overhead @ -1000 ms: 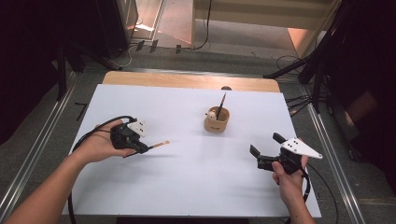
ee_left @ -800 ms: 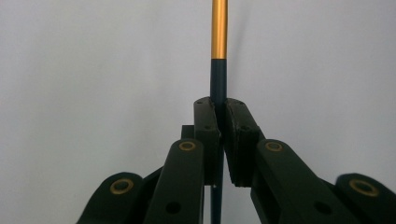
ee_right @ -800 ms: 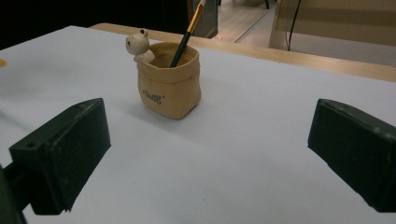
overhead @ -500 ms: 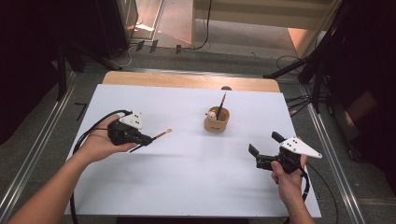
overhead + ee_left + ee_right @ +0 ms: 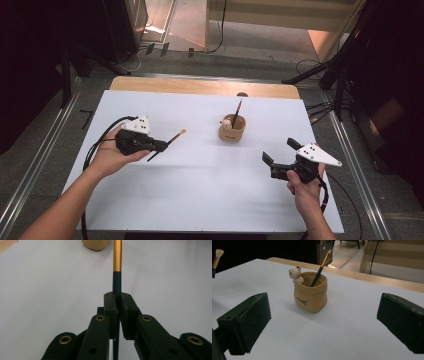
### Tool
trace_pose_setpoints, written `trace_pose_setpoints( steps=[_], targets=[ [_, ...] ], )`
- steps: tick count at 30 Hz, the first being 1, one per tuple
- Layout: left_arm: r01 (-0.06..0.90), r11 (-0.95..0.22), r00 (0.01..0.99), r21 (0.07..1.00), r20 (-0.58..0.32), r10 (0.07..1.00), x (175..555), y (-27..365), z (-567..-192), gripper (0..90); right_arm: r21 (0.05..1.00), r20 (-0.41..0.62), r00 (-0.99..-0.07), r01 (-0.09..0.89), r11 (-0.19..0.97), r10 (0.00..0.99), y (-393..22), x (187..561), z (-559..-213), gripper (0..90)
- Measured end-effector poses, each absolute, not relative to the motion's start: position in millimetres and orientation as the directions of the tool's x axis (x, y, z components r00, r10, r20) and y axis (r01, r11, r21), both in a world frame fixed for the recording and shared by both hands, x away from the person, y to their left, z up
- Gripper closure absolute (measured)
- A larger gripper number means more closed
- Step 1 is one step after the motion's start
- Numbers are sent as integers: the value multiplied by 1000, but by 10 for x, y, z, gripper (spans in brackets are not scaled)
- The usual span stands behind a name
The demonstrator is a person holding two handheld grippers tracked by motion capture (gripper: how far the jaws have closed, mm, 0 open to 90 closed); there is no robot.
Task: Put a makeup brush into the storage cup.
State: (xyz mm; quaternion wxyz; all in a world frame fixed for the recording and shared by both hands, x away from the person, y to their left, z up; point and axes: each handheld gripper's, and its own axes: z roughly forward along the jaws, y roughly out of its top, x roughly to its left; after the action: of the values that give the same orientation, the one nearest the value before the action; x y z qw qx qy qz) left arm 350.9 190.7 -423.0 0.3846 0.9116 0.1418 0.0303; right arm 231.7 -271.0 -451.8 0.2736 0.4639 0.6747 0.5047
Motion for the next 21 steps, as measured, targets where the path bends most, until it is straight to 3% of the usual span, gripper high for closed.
trace_pose_setpoints(
  steps=[21],
  targets=[
    [267, -487, 937, 832, -106, 333, 3487, 1825, -4226, 852, 940, 127, -458, 339, 41, 880, -2524, 2388, -4380, 0]
  ],
)
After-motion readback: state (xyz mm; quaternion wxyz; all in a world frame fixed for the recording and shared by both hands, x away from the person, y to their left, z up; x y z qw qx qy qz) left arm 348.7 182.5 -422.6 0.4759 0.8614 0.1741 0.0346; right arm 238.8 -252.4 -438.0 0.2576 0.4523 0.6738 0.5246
